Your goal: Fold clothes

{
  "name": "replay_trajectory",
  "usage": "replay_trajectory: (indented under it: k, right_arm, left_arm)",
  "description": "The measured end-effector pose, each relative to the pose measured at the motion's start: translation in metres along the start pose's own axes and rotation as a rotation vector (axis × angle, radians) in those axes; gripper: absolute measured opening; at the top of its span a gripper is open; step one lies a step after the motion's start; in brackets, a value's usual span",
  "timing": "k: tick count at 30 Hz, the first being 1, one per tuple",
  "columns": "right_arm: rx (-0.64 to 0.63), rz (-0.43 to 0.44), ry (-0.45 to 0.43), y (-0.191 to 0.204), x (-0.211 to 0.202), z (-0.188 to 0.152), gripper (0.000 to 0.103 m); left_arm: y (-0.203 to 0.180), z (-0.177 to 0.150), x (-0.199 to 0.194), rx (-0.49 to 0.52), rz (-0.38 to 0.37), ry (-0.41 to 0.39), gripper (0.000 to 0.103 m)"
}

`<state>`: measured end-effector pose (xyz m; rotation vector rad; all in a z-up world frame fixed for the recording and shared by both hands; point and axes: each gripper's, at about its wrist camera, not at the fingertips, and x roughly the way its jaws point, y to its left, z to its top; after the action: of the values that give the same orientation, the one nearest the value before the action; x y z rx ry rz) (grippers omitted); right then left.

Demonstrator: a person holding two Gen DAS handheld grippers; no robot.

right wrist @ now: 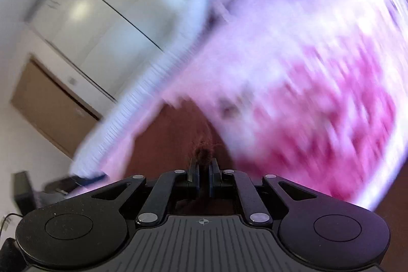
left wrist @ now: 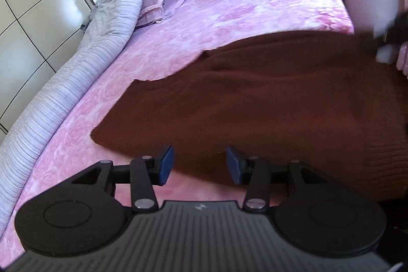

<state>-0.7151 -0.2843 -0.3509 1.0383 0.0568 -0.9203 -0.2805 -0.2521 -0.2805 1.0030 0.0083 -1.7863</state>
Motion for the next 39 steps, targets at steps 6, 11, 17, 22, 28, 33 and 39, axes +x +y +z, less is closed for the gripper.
replay_trajectory:
  k: [6,11,17,22,28,33,39]
  right_arm:
    - [0.066,-0.051,0.010,-0.018,-0.017,-0.014,0.005]
    - [0.016,-0.079,-0.019,-0.017,-0.036,-0.016,0.006]
    - [-0.098,-0.099,0.038,-0.005,-0.019,-0.031,0.042]
    - [-0.069,-0.020,0.032,-0.011,-0.014,-0.037,0.047]
    - [-0.030,0.031,0.033,-0.013,-0.015,-0.039,0.049]
    - [0.002,0.073,0.033,-0.015,-0.016,-0.040,0.049]
    - [0.095,0.091,-0.014,-0.025,0.000,-0.038,0.013]
  left_arm:
    - [-0.028,-0.001,-0.011,0.005,-0.030,-0.038,0.044]
    - [-0.058,0.003,-0.035,-0.018,-0.107,-0.098,0.055]
    - [-0.126,0.033,-0.027,0.141,-0.212,-0.153,0.065]
    - [-0.171,0.055,0.015,0.327,-0.187,-0.106,0.058]
    - [-0.193,0.048,0.018,0.498,-0.119,-0.097,0.005]
    - [-0.176,0.043,0.000,0.389,-0.066,-0.113,0.004]
    - [-0.175,0.037,-0.008,0.412,-0.077,-0.102,0.004]
